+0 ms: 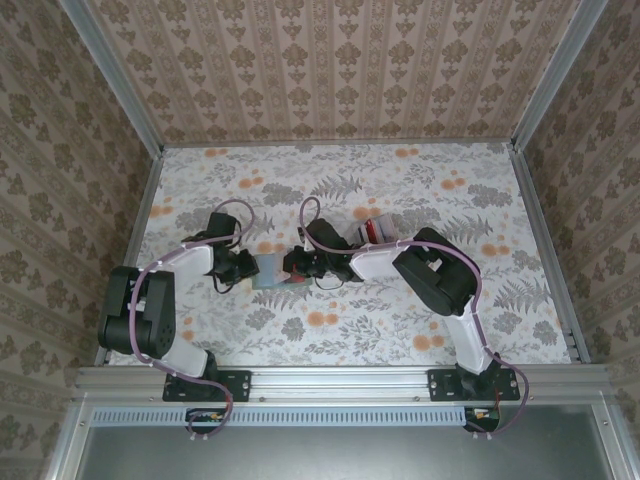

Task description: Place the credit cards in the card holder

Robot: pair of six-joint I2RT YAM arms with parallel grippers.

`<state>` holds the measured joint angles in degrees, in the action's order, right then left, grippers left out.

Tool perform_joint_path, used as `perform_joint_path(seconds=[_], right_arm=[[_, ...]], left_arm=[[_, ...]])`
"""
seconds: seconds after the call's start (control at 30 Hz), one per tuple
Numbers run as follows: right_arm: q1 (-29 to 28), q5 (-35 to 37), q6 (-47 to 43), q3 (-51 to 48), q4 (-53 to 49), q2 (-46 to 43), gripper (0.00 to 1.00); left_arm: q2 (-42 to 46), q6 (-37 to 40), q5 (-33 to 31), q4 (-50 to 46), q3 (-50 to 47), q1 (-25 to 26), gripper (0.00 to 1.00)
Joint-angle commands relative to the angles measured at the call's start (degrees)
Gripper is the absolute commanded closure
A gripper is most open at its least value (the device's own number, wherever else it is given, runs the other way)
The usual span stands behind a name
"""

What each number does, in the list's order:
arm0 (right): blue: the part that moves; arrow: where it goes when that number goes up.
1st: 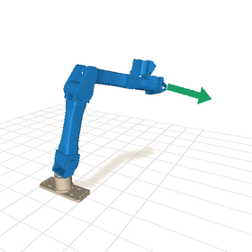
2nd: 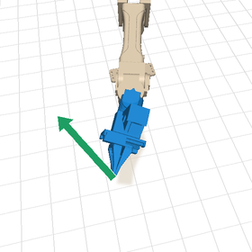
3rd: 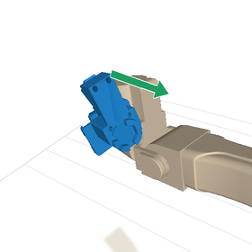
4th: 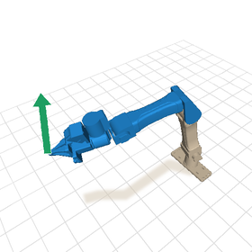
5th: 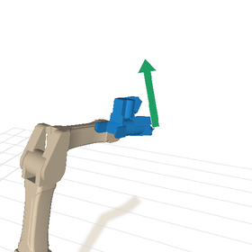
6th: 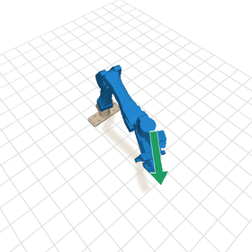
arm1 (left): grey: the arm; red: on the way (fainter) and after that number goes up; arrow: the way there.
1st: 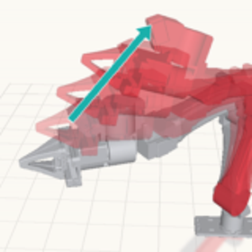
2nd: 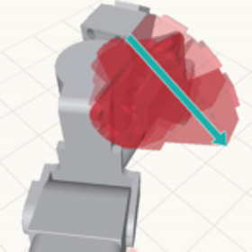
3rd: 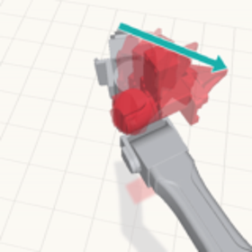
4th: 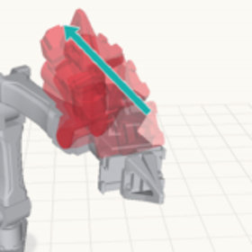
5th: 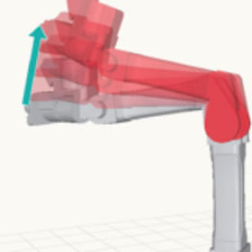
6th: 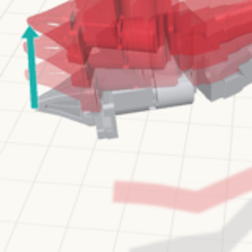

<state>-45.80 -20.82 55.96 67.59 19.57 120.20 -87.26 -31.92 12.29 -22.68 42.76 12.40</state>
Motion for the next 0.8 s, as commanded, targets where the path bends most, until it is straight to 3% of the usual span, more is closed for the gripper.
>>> perform_joint_path(seconds=[0.0, 0.77], right_arm=[[-1.6, 3.1, 0.6, 0.8, -1.4, 1.7, 0.92], [-1.4, 8.7, 0.3, -2.0, -1.6, -1.0, 0.92]], left_arm=[[-0.8, -1.0, 2.4, 1.5, -1.7, 1.6, 0.76], [-0.5, -1.7, 1.9, 1.9, -2.2, 2.6, 0.77]])
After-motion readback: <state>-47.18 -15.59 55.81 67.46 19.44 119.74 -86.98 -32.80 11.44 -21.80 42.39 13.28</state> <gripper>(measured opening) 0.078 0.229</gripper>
